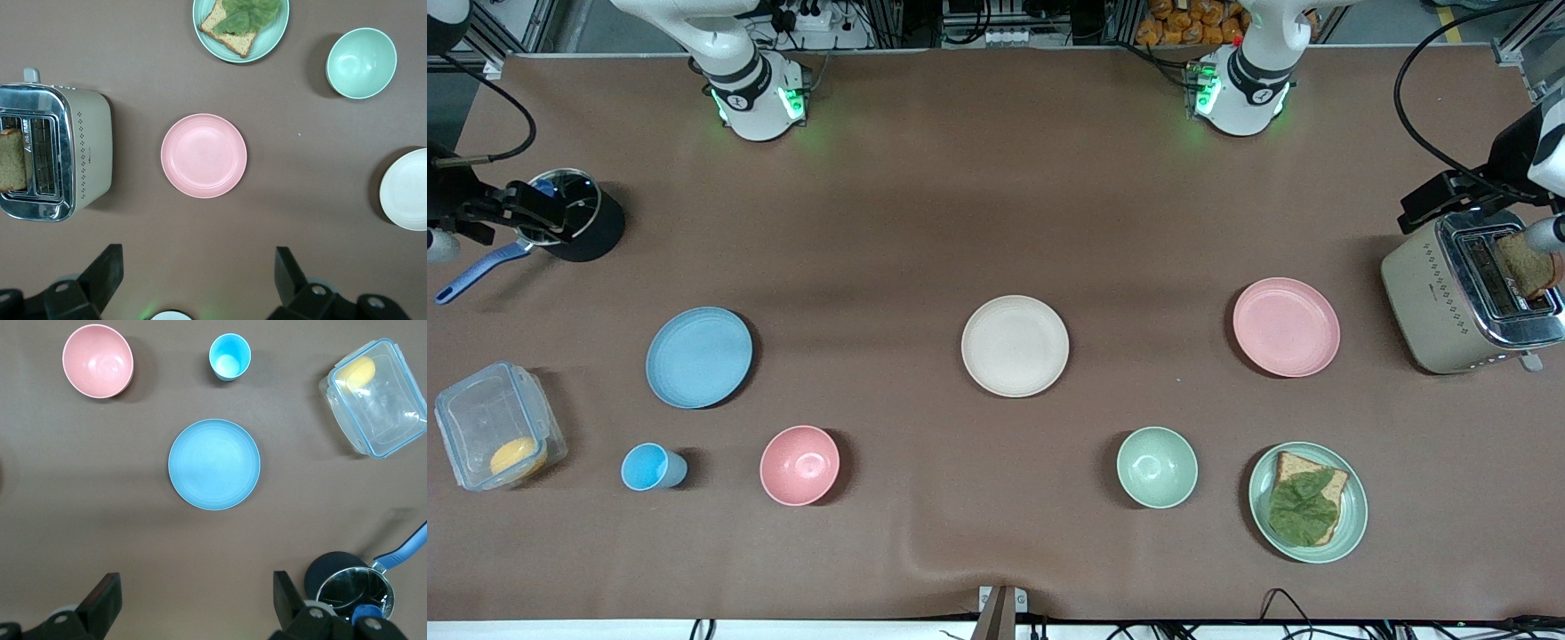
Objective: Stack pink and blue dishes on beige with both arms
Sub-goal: 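Reach the right gripper to the blue plate while the left gripper reaches pink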
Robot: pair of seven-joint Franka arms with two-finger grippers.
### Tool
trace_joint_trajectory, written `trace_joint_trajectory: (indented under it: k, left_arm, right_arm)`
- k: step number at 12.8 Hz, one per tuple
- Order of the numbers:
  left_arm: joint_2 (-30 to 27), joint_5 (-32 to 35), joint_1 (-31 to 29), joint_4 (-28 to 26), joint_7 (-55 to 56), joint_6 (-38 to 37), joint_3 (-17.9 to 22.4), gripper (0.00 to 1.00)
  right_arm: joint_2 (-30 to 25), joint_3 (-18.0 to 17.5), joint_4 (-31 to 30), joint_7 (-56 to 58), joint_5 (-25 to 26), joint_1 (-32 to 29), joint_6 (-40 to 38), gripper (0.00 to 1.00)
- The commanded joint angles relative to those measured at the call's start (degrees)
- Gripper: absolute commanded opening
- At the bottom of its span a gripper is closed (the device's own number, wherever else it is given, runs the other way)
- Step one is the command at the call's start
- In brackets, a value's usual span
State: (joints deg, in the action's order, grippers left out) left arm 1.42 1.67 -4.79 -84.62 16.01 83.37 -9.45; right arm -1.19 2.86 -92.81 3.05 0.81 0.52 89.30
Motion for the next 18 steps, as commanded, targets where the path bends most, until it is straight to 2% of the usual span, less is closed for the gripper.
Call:
trace_joint_trajectory:
  k: [1, 5, 7, 10, 11, 13, 15, 17, 18]
  left_arm:
    - [-0.7, -1.1, -0.3, 0.4, -1.2, -1.1, 0.1, 1.0]
    - [-0.5, -0.7, -0.5, 0.4, -1.4, -1.1, 1.6, 1.0]
    - [1.5, -0.5, -1.8, -2.2, -1.2, -0.1, 2.0, 1.0]
    - [2.3, 0.1, -4.3, -12.3, -1.3, 10.4, 1.9, 1.0]
    - [2.4, 0.2, -5.0, -16.3, -1.6, 14.7, 1.8, 1.0]
    - [2.9, 0.2, -5.1, -23.6, -1.7, 23.6, 1.9, 1.0]
    - [5.9, 0.2, -5.6, -26.3, -3.3, 27.6, 1.9, 1.0]
    - [8.9, 0.2, -6.6, -28.4, -5.5, 31.1, 1.9, 1.0]
    - [9.6, 0.3, -7.0, -30.5, -6.8, 34.2, 1.8, 1.0]
  right_arm:
    - [-0.6, -0.3, -0.6, 0.2, -1.0, -0.4, 0.0, 1.0]
    - [-0.6, -0.3, -0.6, 0.2, -1.0, -0.4, 0.0, 1.0]
    - [-0.6, -0.3, -0.6, 0.2, -1.0, -0.4, 0.0, 1.0]
    - [0.0, -0.3, -0.9, 0.7, -1.0, -0.6, -0.2, 1.0]
    - [0.2, -0.2, -3.1, 0.6, -1.0, -0.7, 0.8, 1.0]
    - [3.5, -0.2, -7.1, 0.3, -0.7, -1.7, 5.8, 1.0]
    - [9.4, -0.2, -7.2, 0.1, -0.7, -2.6, 9.1, 1.0]
    - [14.7, -0.3, -7.5, 0.6, -1.2, -6.3, 13.1, 1.0]
    - [16.9, -0.4, -8.8, 1.0, -3.5, -8.5, 15.3, 1.0]
